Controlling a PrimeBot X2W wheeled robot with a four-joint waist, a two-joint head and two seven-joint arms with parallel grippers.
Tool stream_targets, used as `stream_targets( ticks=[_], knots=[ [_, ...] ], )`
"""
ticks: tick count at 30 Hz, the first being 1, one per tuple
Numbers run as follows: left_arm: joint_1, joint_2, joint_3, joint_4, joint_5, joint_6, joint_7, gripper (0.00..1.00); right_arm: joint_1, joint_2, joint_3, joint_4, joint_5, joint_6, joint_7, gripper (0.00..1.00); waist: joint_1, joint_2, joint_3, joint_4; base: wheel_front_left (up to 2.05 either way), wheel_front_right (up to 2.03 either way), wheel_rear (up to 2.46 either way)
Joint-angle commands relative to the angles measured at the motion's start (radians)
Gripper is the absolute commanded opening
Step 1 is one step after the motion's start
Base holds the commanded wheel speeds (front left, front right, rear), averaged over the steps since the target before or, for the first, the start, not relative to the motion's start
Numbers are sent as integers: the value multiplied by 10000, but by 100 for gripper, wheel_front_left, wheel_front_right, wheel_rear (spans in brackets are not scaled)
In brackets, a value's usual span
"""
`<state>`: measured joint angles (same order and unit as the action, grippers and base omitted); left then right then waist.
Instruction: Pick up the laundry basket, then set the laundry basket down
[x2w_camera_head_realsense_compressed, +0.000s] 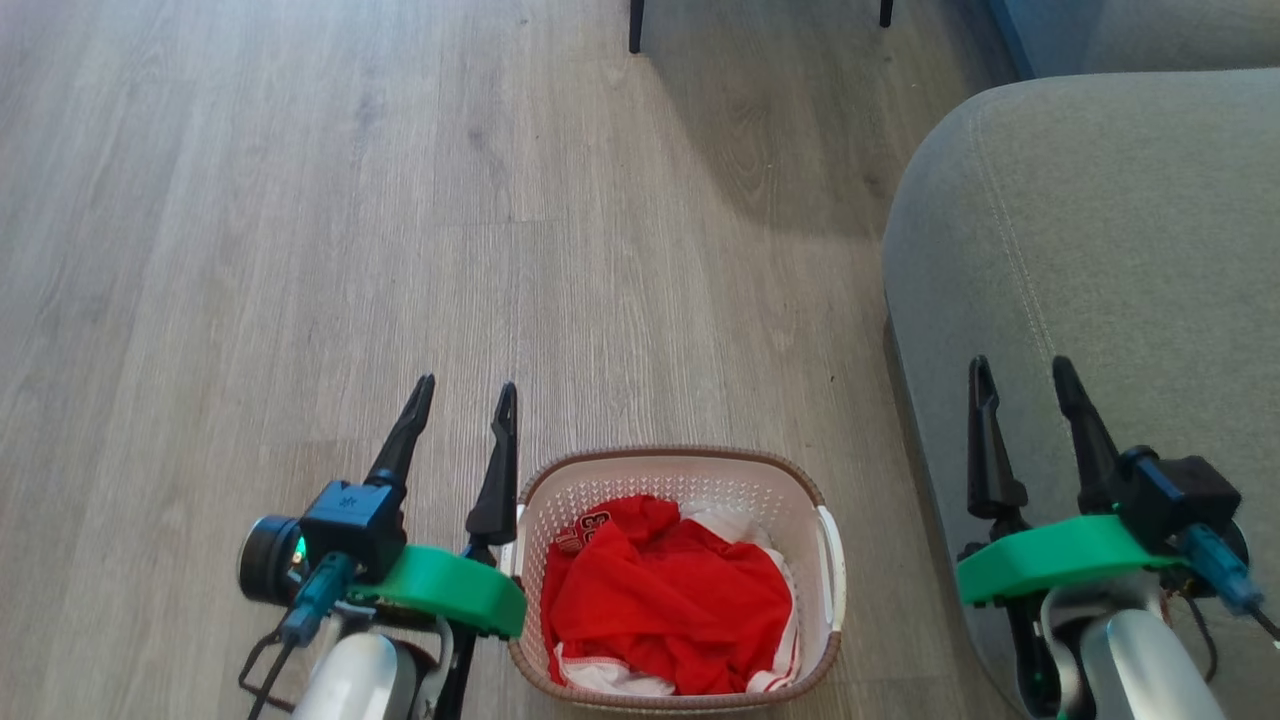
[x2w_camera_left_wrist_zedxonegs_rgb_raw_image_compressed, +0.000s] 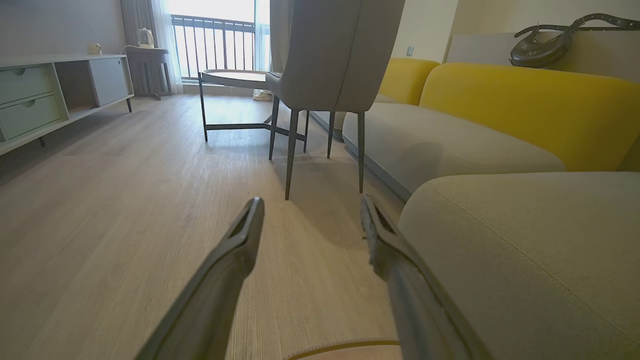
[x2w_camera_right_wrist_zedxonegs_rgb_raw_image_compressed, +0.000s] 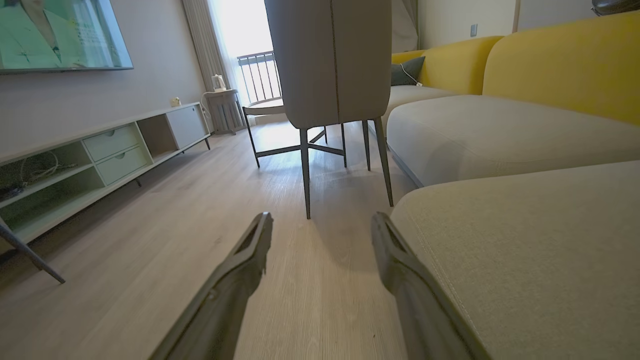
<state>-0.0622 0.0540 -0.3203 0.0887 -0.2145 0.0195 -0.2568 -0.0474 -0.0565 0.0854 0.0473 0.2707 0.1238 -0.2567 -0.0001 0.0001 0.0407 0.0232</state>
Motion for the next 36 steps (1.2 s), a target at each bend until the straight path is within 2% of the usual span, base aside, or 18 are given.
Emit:
stream_targets(
  ticks=[1,7,36],
  knots=[
    [-301,-35,319,-355,38,60,-49,100,-136,55,202,-239,-74,69,-51,100,1,-1,8,-3,0,0,0],
    [-319,-36,356,-252,89,246,-49,100,-207,60,95,137,224,69,-51,100,1,-1,44,-21,0,0,0],
    [-357,-37,463,85,-74,290,-49,100,-372,62,225,196,357,69,-51,100,1,-1,4,-101,0,0,0]
  ],
)
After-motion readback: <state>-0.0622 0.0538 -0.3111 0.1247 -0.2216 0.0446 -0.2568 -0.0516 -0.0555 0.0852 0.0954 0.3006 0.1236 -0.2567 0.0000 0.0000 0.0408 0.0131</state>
